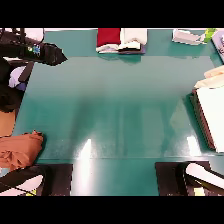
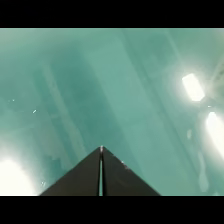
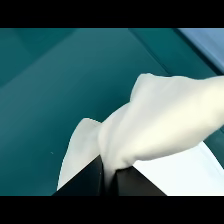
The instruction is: Fold the shirts.
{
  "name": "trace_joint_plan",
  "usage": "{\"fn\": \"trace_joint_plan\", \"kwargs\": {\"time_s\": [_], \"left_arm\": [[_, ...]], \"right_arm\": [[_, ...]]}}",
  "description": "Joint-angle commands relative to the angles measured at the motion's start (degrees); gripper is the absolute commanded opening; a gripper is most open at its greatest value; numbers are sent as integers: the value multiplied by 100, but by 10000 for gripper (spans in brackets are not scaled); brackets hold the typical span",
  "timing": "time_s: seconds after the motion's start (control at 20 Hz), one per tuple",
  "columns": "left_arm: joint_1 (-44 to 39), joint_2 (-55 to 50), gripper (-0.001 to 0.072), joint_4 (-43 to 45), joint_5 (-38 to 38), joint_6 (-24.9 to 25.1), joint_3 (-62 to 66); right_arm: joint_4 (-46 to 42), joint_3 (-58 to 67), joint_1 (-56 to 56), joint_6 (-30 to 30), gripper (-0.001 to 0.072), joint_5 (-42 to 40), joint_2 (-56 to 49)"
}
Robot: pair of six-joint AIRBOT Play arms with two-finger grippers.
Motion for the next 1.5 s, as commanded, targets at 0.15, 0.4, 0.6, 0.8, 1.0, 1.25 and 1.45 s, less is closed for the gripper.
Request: {"fn": "trace_joint_plan", "kwargs": {"time_s": [0.15, 0.4, 0.6, 0.8, 1.0, 1.25, 1.45], "left_arm": [[4, 0, 24, 0, -103, 195, -2], [4, 0, 24, 2, -170, 197, -2], [4, 0, 24, -2, -256, 192, -2], [4, 2, 24, -48, -245, 192, -2], [4, 0, 24, -83, -229, 192, -2], [4, 0, 25, -83, -199, 192, -2], [7, 2, 24, -61, -22, 195, -2]], "right_arm": [[-1051, -2269, -979, -153, 20, 238, 1263], [-1423, -4046, -1198, -269, 21, -83, 1751], [-1604, -4671, -1198, -328, 22, -413, 1794], [-2299, -4721, -1198, -341, 565, -501, 1655], [-1480, -3733, -1003, -339, 648, -437, 1344], [752, -2994, 1003, -337, 648, -380, 1001], [756, -2992, 3344, -339, 647, -531, 623]]}}
